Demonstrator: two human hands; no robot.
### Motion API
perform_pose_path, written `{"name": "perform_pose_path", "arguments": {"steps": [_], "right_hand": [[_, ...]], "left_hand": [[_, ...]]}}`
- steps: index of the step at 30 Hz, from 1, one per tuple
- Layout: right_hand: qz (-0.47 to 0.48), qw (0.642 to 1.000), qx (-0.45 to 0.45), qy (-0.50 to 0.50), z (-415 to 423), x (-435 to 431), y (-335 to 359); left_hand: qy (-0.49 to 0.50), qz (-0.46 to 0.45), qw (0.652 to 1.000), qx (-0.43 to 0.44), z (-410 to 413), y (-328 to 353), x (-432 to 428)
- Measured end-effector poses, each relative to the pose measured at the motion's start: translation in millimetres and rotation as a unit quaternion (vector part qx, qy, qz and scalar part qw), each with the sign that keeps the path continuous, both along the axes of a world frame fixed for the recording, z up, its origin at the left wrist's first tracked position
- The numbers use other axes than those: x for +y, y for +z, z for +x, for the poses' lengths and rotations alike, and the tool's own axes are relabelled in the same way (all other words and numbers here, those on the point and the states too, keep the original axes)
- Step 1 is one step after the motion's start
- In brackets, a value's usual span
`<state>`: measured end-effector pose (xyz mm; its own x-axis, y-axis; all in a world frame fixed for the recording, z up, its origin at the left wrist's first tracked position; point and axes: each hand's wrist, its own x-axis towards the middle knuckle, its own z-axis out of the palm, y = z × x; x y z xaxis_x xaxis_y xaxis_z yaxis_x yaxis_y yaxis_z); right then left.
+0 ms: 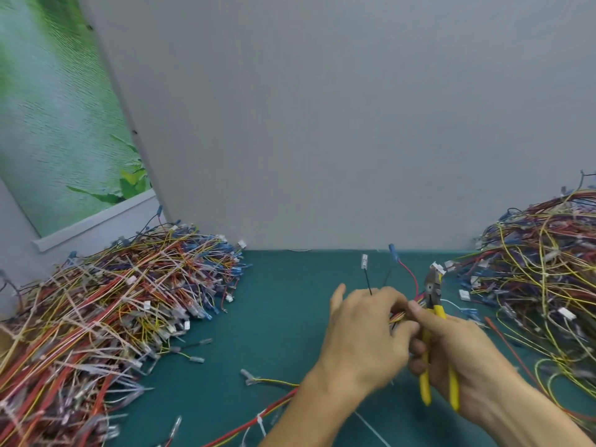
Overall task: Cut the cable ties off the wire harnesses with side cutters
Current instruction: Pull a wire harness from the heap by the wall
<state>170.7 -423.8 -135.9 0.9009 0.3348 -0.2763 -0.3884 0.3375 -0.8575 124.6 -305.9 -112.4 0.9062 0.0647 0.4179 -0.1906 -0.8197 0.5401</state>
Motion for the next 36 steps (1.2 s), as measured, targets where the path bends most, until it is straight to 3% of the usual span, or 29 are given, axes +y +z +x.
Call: {"name": "perform_pose_path", "arguments": {"steps": [4, 10, 13, 15, 17, 19, 20, 22, 23, 25, 26, 27, 29, 32, 34, 36], "right_hand": [[0.012, 0.999, 0.033, 0.014, 0.0, 0.0, 0.3], [0.036, 0.996, 0.061, 0.061, -4.7, 5.0, -1.3], [0.087, 0.993, 0.073, 0.030, -5.5, 5.9, 3.7], [0.125, 0.988, 0.090, 0.000, -2.1, 5.4, 10.9], [0.146, 0.983, 0.102, -0.034, 6.2, 4.1, 19.6], [0.162, 0.979, 0.103, -0.066, 16.7, 0.3, 29.8], [0.174, 0.976, 0.104, -0.082, 22.1, -2.7, 35.5], [0.198, 0.968, 0.101, -0.112, 31.0, -10.5, 45.5], [0.206, 0.966, 0.097, -0.125, 34.5, -14.9, 49.1], [0.212, 0.963, 0.087, -0.145, 39.8, -24.0, 54.1], [0.210, 0.962, 0.082, -0.153, 41.5, -29.0, 55.8], [0.207, 0.962, 0.078, -0.160, 42.9, -33.9, 57.3], [0.204, 0.961, 0.072, -0.174, 45.2, -44.0, 59.8], [0.187, 0.964, 0.060, -0.179, 44.4, -54.2, 62.0], [0.155, 0.973, 0.045, -0.163, 40.4, -57.3, 60.6], [0.120, 0.982, 0.032, -0.143, 35.7, -59.6, 57.5]], "left_hand": [[-0.032, 0.054, 0.997, 0.050, -11.6, 1.5, 4.5], [-0.108, 0.000, 0.991, 0.075, -20.8, 2.5, 14.7], [-0.084, 0.030, 0.996, 0.031, -22.6, 0.9, 13.2], [-0.055, 0.095, 0.994, -0.013, -25.5, -0.2, 9.0], [-0.030, 0.158, 0.982, -0.100, -31.1, -3.0, 3.3], [-0.058, 0.111, 0.972, -0.198, -39.0, -13.2, -5.6], [-0.076, 0.045, 0.978, -0.189, -46.0, -16.3, -9.7], [-0.061, -0.181, 0.981, -0.040, -57.9, -12.2, -16.3], [-0.045, -0.339, 0.937, 0.069, -59.6, -11.4, -16.6], [-0.009, -0.638, 0.748, 0.183, -54.8, -13.7, -7.0], [0.020, -0.710, 0.680, 0.182, -51.9, -13.2, 1.9], [0.046, -0.755, 0.635, 0.159, -49.9, -13.4, 11.9], [0.065, -0.806, 0.581, 0.095, -47.7, -15.1, 34.3], [0.067, -0.842, 0.534, 0.036, -42.5, -15.9, 64.0], [0.071, -0.850, 0.522, 0.012, -34.8, -15.6, 80.6], [0.066, -0.843, 0.533, -0.021, -24.9, -11.7, 94.2]]}}
